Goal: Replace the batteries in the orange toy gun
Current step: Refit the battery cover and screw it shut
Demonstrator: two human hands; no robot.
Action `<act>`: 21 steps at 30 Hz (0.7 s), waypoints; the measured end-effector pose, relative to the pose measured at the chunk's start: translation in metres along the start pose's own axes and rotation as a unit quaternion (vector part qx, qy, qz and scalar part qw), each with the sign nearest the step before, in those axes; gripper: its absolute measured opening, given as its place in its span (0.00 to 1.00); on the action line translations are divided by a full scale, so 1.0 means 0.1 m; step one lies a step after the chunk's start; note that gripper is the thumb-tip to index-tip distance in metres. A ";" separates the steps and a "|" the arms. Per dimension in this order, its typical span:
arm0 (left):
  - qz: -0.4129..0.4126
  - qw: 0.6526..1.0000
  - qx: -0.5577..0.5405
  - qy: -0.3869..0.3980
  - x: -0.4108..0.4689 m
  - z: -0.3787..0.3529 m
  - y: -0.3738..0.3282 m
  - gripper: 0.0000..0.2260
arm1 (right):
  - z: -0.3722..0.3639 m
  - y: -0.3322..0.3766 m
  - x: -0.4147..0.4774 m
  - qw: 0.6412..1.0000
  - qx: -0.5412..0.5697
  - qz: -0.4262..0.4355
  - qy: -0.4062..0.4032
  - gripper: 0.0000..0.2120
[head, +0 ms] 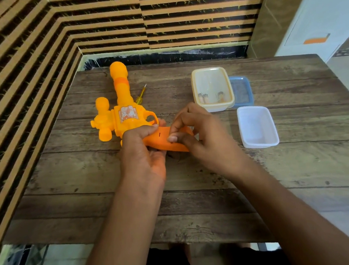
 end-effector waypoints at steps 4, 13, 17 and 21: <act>-0.010 1.000 0.011 0.012 -0.01 -0.04 -0.03 0.20 | -0.03 0.00 0.01 1.000 0.020 0.002 -0.005 0.03; -0.003 1.000 0.004 0.017 0.01 -0.03 -0.01 0.16 | -0.07 -0.06 0.02 0.998 0.061 -0.023 0.013 0.03; -0.001 1.000 0.000 0.018 0.00 -0.04 -0.01 0.17 | -0.05 -0.09 0.02 0.996 0.068 -0.045 0.019 0.04; -0.005 1.000 0.002 0.021 -0.01 -0.05 -0.02 0.15 | -0.03 -0.06 0.02 0.996 0.080 -0.045 0.014 0.06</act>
Point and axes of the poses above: each hand's wrist, its own x-axis towards the middle knuckle, its own z-axis out of the back of the hand, y = z × x, the point moved 10 cm from there along x, towards the middle knuckle, and after that the axes turned 7 degrees about y, right-handed, at the moved point
